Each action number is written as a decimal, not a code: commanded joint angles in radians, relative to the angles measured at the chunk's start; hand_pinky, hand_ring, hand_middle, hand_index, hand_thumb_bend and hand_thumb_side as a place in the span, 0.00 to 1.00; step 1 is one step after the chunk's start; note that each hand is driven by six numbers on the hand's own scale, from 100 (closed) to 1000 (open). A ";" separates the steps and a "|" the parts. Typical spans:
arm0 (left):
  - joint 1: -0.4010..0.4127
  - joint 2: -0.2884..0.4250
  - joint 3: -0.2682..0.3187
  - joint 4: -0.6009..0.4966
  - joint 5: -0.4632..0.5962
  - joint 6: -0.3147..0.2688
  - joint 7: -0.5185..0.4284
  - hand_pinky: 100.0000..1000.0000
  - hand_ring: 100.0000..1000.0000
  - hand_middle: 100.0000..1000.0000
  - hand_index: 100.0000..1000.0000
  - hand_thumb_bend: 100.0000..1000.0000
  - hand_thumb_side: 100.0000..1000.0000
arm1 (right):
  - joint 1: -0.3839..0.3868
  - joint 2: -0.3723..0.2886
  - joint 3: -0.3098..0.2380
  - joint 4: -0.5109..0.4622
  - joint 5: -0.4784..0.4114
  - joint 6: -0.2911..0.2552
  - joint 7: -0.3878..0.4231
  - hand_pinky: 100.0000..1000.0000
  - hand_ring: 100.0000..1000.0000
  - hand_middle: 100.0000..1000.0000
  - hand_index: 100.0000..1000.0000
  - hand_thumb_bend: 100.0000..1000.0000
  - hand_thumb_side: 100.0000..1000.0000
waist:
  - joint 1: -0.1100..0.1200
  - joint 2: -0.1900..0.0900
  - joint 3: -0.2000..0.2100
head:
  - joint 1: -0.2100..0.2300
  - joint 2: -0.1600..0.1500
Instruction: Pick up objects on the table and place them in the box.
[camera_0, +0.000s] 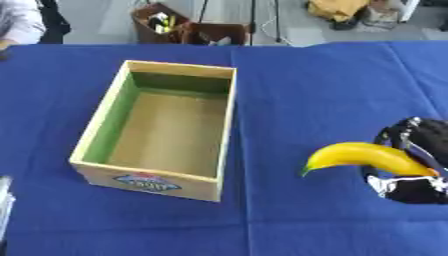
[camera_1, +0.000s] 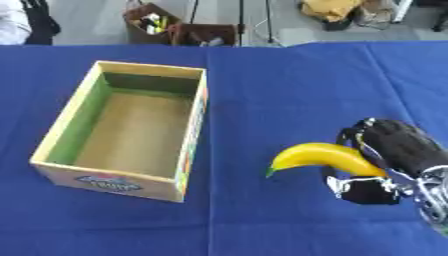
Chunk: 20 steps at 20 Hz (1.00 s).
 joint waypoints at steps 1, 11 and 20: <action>-0.008 0.009 0.000 -0.017 0.004 0.000 -0.004 0.51 0.66 0.72 0.89 0.00 1.00 | -0.007 -0.039 -0.024 -0.020 -0.014 0.000 -0.013 0.65 0.71 0.36 0.52 0.00 0.42 | -0.002 -0.026 0.000 | 0.003 -0.006; -0.008 0.007 0.000 -0.017 0.005 0.003 -0.007 0.51 0.66 0.72 0.89 0.00 1.00 | -0.023 -0.032 -0.060 -0.020 -0.091 0.003 -0.084 0.64 0.71 0.33 0.50 0.00 0.42 | 0.000 -0.027 -0.002 | 0.011 0.003; -0.011 0.010 -0.002 -0.017 0.006 0.002 -0.011 0.51 0.66 0.73 0.89 0.00 1.00 | -0.053 -0.054 -0.079 -0.020 -0.131 -0.002 -0.120 0.64 0.70 0.31 0.49 0.00 0.43 | -0.003 -0.030 0.007 | 0.007 0.009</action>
